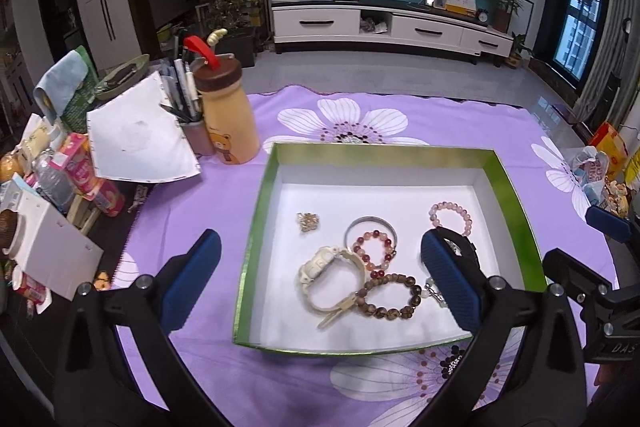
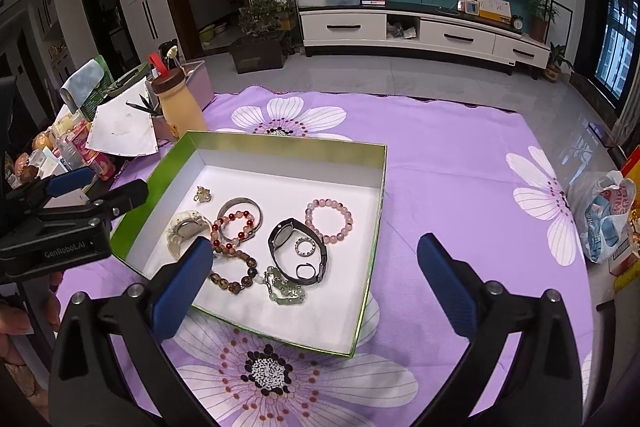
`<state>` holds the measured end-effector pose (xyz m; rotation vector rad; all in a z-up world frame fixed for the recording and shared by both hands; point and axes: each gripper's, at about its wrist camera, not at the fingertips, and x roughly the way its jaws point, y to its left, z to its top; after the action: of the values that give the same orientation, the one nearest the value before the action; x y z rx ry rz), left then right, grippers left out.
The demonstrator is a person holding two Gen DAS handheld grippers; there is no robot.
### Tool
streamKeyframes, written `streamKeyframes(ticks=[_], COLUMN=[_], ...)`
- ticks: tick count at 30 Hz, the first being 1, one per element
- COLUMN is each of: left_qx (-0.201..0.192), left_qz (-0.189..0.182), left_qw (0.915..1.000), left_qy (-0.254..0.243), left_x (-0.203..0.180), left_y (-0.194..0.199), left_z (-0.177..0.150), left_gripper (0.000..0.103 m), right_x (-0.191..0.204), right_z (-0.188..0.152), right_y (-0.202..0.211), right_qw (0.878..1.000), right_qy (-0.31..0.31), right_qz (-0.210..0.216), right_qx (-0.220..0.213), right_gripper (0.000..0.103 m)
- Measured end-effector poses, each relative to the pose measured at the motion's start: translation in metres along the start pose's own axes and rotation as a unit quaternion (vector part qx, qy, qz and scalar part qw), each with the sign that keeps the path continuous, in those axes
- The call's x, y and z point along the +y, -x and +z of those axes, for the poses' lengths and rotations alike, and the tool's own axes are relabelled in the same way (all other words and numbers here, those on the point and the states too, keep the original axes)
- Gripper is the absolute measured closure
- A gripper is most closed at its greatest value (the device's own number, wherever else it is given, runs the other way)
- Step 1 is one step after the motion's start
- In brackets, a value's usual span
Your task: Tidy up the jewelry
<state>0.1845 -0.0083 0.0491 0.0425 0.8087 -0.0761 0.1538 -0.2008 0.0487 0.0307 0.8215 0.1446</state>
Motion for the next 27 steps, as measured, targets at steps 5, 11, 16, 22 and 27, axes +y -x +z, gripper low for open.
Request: streamKeyframes(ticks=[5, 11, 16, 22, 27], left_qx=[0.005, 0.013, 0.023, 0.028, 0.036], left_qz=[0.014, 0.024, 0.008, 0.005, 0.007], left_qw=[0.9999, 0.9996, 0.9996, 0.9995, 0.9991], left_qy=[0.001, 0.011, 0.016, 0.016, 0.019], left_x=[0.005, 0.009, 0.009, 0.008, 0.008], left_y=[0.016, 0.036, 0.045, 0.046, 0.038], left_z=[0.009, 0.022, 0.029, 0.030, 0.030], left_gripper=[0.002, 0.002, 0.002, 0.002, 0.002], right_x=[0.003, 0.014, 0.023, 0.022, 0.018], right_z=[0.009, 0.022, 0.030, 0.034, 0.032], right_y=[0.008, 0.020, 0.029, 0.028, 0.018], right_qw=[1.000, 0.999, 0.999, 0.999, 0.999], right_qy=[0.001, 0.019, 0.033, 0.030, 0.022], right_qz=[-0.005, -0.015, -0.019, -0.019, -0.021], right_qx=[0.018, 0.033, 0.022, 0.021, 0.032], right_gripper=[0.001, 0.001, 0.001, 0.001, 0.001])
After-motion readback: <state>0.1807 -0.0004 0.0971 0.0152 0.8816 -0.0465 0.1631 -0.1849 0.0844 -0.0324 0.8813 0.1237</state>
